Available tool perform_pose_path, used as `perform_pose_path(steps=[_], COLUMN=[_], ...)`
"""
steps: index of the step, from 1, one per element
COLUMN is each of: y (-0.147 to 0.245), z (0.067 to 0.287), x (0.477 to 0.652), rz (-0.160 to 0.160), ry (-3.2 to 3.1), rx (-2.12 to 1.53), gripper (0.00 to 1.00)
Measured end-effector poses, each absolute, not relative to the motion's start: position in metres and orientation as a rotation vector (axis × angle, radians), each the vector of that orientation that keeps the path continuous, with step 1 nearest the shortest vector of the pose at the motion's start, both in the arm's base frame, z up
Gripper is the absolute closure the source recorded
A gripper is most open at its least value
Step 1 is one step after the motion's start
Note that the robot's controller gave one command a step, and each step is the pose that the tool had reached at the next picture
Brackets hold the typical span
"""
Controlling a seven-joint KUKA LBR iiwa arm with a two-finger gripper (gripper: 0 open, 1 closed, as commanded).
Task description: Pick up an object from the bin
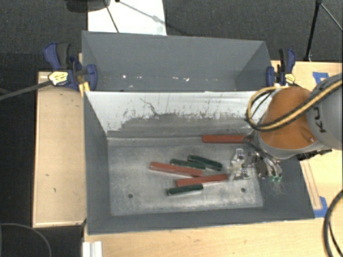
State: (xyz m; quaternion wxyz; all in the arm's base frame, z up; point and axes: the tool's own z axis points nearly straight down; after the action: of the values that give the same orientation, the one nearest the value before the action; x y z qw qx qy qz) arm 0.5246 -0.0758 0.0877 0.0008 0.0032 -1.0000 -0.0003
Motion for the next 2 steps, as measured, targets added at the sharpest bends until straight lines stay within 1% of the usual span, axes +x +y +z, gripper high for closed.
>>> perform_pose_path(steps=[1,2], y=[-0.0759,-0.0759], z=[0.0877,0.0877], x=[0.5246,0.5246], rz=[0.0,0.0], ry=[-3.14,-3.14], rx=[0.015,0.017], gripper=[0.0,0.0])
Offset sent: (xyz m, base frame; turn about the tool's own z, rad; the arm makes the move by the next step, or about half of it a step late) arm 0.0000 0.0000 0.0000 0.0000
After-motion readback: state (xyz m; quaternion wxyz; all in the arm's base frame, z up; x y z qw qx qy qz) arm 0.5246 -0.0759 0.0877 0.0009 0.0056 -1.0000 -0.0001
